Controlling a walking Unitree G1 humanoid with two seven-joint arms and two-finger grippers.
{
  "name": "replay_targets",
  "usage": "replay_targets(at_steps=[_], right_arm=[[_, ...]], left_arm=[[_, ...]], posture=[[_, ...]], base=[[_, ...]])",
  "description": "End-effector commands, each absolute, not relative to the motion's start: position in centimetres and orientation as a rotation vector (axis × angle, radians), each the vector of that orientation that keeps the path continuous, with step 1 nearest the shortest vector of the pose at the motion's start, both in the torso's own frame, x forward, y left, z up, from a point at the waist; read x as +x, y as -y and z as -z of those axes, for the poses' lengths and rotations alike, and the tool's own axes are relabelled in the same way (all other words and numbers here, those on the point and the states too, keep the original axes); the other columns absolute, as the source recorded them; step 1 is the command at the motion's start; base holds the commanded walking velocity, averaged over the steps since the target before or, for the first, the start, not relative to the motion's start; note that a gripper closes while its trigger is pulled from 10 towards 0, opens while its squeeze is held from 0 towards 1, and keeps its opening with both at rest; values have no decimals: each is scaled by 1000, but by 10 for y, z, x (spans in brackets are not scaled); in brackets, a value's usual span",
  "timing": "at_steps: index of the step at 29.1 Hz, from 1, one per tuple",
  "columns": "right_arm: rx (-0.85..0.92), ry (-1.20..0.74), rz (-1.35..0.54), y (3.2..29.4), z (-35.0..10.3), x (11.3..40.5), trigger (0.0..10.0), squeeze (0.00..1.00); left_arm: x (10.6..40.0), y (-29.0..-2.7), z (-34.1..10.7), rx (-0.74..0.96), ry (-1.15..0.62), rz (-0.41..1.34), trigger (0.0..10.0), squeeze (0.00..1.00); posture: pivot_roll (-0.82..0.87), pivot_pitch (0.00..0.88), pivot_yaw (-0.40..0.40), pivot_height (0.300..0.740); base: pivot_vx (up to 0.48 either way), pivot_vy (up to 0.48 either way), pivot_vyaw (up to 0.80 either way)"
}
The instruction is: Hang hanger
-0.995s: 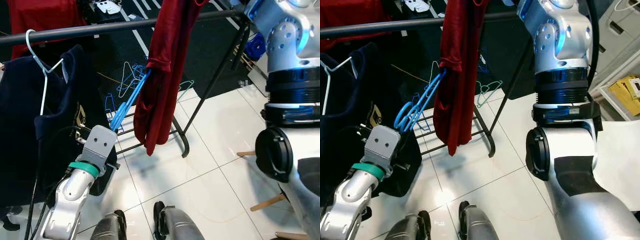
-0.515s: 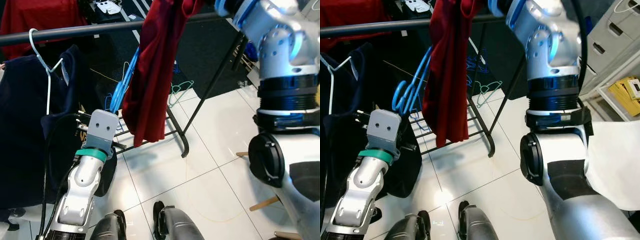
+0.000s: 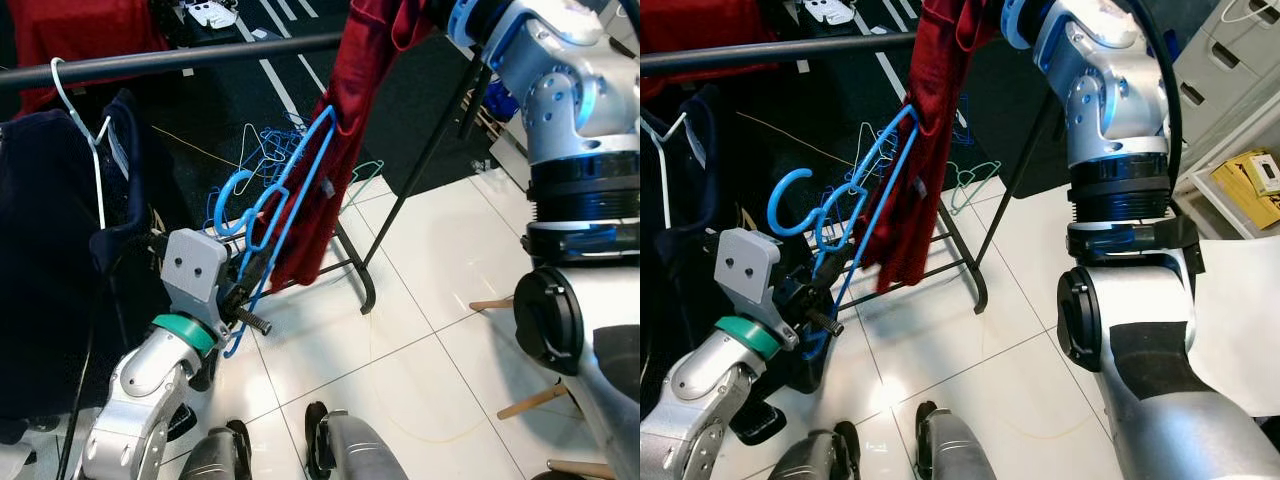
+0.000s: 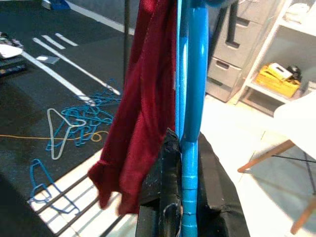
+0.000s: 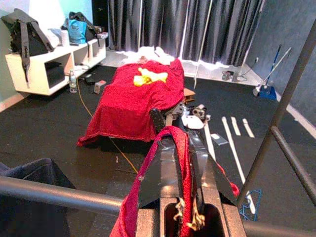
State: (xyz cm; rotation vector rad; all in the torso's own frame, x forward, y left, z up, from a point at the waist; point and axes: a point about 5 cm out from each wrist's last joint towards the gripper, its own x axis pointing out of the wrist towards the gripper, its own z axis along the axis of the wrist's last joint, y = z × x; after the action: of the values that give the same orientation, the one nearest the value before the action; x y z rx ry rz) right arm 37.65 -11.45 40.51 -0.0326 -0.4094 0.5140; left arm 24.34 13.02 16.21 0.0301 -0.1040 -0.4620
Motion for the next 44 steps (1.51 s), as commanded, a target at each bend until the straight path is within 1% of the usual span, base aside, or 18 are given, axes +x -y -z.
replay_targets(at_steps=[1,10,12,17,20,25,29,30,31,33,36,40,42,44], right_arm=[[-42,471,-522,116,-420,371,10000,0],[-44,517,-550,114,-435,364,10000,0],[-42,519,-550,114,-436,364,10000,0],[-13,542,-548,113,-446,362,10000,0],[-7,546,-549,112,-447,362,10000,0],[19,548,-549,107,-450,362,10000,0],[79,541,-520,104,-452,364,10000,0],[79,541,-520,104,-452,364,10000,0],[111,537,-513,104,-456,364,10000,0],[120,535,-513,104,-457,364,10000,0],[116,534,-509,104,-459,364,10000,0],[107,532,-498,105,-459,364,10000,0],[74,521,-428,115,-454,371,10000,0],[62,518,-401,119,-453,373,10000,0]], left_arm=[[243,-127,-155,42,74,476,10000,0],[244,-138,-142,216,40,443,10000,0],[244,-138,-141,223,39,442,10000,0],[248,-125,-140,199,53,439,10000,0],[249,-123,-141,192,57,437,10000,0],[255,-111,-149,158,97,430,10000,0],[264,-107,-153,168,140,335,10000,0],[264,-107,-153,168,140,335,10000,0],[267,-108,-154,201,165,266,10000,0],[269,-109,-155,213,175,236,10000,0],[274,-116,-161,257,215,136,10000,0],[274,-119,-162,271,223,111,10000,0],[269,-126,-162,296,221,130,10000,0],[266,-129,-163,306,219,141,10000,0]], posture=[[-138,128,-94,740],[-143,128,-97,740],[-143,128,-97,740],[-150,128,-101,740],[-150,128,-101,740],[-149,125,-104,740],[-154,125,-101,740],[-154,125,-101,740],[-154,125,-101,740],[-154,125,-101,740],[-155,129,-104,740],[-155,129,-104,740],[-150,130,-104,740],[-150,130,-104,740]], base=[[0,0,0],[0,0,0],[0,0,0],[0,0,0],[0,0,0],[0,0,0],[0,0,0],[0,0,0],[0,0,0],[0,0,0],[0,0,0],[0,0,0],[0,0,0],[0,0,0]])
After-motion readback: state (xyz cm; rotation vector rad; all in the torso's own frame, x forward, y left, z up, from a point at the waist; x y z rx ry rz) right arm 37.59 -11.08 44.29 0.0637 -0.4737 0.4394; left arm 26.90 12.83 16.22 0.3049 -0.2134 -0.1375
